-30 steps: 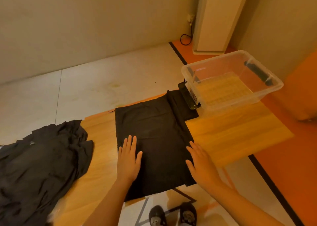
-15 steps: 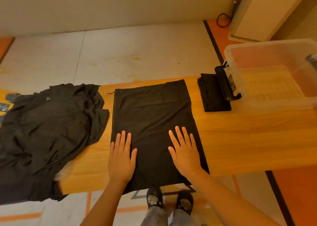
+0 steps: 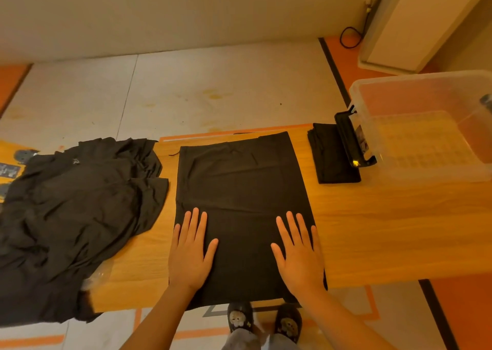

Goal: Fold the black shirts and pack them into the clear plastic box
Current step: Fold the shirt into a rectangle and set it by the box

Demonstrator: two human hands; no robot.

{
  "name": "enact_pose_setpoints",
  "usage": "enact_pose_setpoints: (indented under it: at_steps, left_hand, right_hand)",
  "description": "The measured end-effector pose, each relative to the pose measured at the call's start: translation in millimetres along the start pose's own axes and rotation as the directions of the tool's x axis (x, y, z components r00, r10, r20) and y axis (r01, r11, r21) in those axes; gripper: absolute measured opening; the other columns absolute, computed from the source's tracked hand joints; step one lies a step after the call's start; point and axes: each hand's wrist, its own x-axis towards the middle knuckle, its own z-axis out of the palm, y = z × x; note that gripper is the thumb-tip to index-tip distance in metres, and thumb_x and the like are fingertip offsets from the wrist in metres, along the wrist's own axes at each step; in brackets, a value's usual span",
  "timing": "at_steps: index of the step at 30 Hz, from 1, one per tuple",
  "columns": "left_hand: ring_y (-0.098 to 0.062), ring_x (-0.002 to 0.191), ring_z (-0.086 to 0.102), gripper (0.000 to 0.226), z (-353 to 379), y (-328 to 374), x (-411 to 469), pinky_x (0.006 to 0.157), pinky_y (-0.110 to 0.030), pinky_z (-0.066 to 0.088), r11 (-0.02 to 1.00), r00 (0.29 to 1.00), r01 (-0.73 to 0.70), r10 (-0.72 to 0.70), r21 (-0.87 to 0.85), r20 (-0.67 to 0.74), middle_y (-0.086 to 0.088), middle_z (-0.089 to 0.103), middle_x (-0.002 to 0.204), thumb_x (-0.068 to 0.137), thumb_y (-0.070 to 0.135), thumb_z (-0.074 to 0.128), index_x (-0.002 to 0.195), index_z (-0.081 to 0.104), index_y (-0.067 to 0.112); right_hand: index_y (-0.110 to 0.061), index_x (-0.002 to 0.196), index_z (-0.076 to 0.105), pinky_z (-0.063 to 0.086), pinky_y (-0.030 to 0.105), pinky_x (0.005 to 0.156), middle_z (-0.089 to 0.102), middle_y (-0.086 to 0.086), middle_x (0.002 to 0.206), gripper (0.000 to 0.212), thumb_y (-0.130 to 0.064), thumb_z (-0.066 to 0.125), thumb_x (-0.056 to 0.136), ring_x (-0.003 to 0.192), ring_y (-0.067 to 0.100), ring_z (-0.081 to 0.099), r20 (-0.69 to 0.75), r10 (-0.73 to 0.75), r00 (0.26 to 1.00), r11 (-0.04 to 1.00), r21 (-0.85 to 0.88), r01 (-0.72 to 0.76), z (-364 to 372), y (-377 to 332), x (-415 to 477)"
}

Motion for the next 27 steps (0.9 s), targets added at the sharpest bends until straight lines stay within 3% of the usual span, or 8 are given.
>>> enact_pose_setpoints:
  at_steps: [5, 9, 13, 16, 20, 24, 26, 27]
  left_hand:
    - [-0.015, 0.15, -0.003, 0.069, -4, -2, 29, 0.12, -0.033, -0.004, 0.999, 0.999, -0.031, 0.031, 0.017, -0.013, 0.001, 0.006, 0.162, 0.096, 0.058, 0.011, 0.154, 0.011, 0.022]
    - [-0.014, 0.149, -0.008, 0.07, -5, 2, 40, 0.12, -0.034, -0.005, 1.0, 1.0, -0.027, 0.027, 0.002, 0.005, 0.003, -0.002, 0.161, 0.093, 0.059, 0.007, 0.153, 0.003, 0.024]
    - [-0.014, 0.149, -0.008, 0.07, 0, 1, 14, 0.121, -0.035, -0.003, 1.0, 1.0, -0.015, 0.016, -0.023, 0.023, 0.002, 0.0, 0.162, 0.093, 0.059, 0.008, 0.153, 0.004, 0.024]
    - [-0.012, 0.149, -0.011, 0.07, -8, 1, -3, 0.121, -0.035, -0.003, 0.997, 0.999, -0.028, 0.03, -0.075, 0.027, 0.003, 0.0, 0.163, 0.094, 0.059, 0.011, 0.153, 0.001, 0.023]
    - [-0.014, 0.15, -0.003, 0.075, -24, 2, -43, 0.121, -0.037, 0.001, 0.977, 0.99, -0.138, 0.135, -0.162, -0.025, 0.002, 0.003, 0.163, 0.095, 0.059, 0.029, 0.155, 0.008, 0.019]
    - [-0.017, 0.15, 0.004, 0.09, -13, -2, -88, 0.12, -0.038, 0.005, 0.942, 0.939, -0.322, 0.331, -0.097, 0.097, 0.002, 0.007, 0.163, 0.088, 0.071, 0.042, 0.155, 0.014, 0.019]
    - [-0.018, 0.15, 0.005, 0.099, -3, -11, -96, 0.12, -0.037, 0.005, 0.938, 0.924, -0.346, 0.346, -0.029, 0.161, 0.001, 0.007, 0.163, 0.081, 0.067, 0.058, 0.155, 0.015, 0.019]
    - [-0.019, 0.15, 0.005, 0.103, 0, -15, -96, 0.12, -0.036, 0.004, 0.937, 0.921, -0.35, 0.344, -0.001, 0.18, -0.001, 0.008, 0.163, 0.076, 0.054, 0.072, 0.155, 0.015, 0.018]
  right_hand:
    - [-0.025, 0.148, 0.031, 0.005, 0.043, 0.117, 0.03, 0.006, 0.156, 0.067, -0.054, -0.001, 0.098, 0.145, 0.027, 0.022, -0.063, 0.002, 0.998, 1.0, 0.002, -0.002, -1, -2, 22]
    - [-0.024, 0.147, 0.032, 0.01, 0.045, 0.115, 0.032, 0.007, 0.154, 0.062, -0.053, 0.015, 0.095, 0.144, 0.028, 0.024, -0.057, -0.015, 0.998, 1.0, -0.027, 0.013, 0, 1, 34]
    - [-0.025, 0.148, 0.027, 0.003, 0.042, 0.117, 0.029, 0.007, 0.155, 0.065, -0.055, 0.0, 0.097, 0.145, 0.026, 0.018, -0.016, -0.042, 0.999, 0.999, -0.033, 0.041, 3, 7, 13]
    - [-0.025, 0.15, 0.022, 0.005, 0.042, 0.117, 0.025, 0.005, 0.156, 0.067, -0.058, 0.001, 0.096, 0.145, 0.024, 0.014, -0.014, -0.08, 0.997, 0.997, -0.024, 0.079, -4, 8, -7]
    - [-0.025, 0.152, 0.02, 0.001, 0.04, 0.116, 0.021, 0.004, 0.157, 0.077, -0.067, 0.027, 0.087, 0.146, 0.024, 0.013, -0.055, -0.287, 0.957, 0.958, -0.042, 0.284, -11, 14, -44]
    - [-0.024, 0.151, 0.02, 0.001, 0.041, 0.115, 0.027, 0.007, 0.156, 0.11, -0.073, 0.066, 0.064, 0.146, 0.026, 0.01, 0.049, -0.431, 0.901, 0.896, -0.097, 0.434, -6, 20, -65]
    - [-0.022, 0.153, 0.014, 0.001, 0.043, 0.116, 0.029, 0.008, 0.155, 0.132, -0.06, 0.085, 0.049, 0.144, 0.028, 0.016, 0.102, -0.419, 0.902, 0.894, -0.129, 0.43, 0, 24, -64]
    - [-0.021, 0.154, 0.011, 0.001, 0.043, 0.116, 0.029, 0.01, 0.155, 0.139, -0.049, 0.091, 0.045, 0.144, 0.029, 0.018, 0.12, -0.406, 0.906, 0.895, -0.145, 0.421, 1, 27, -63]
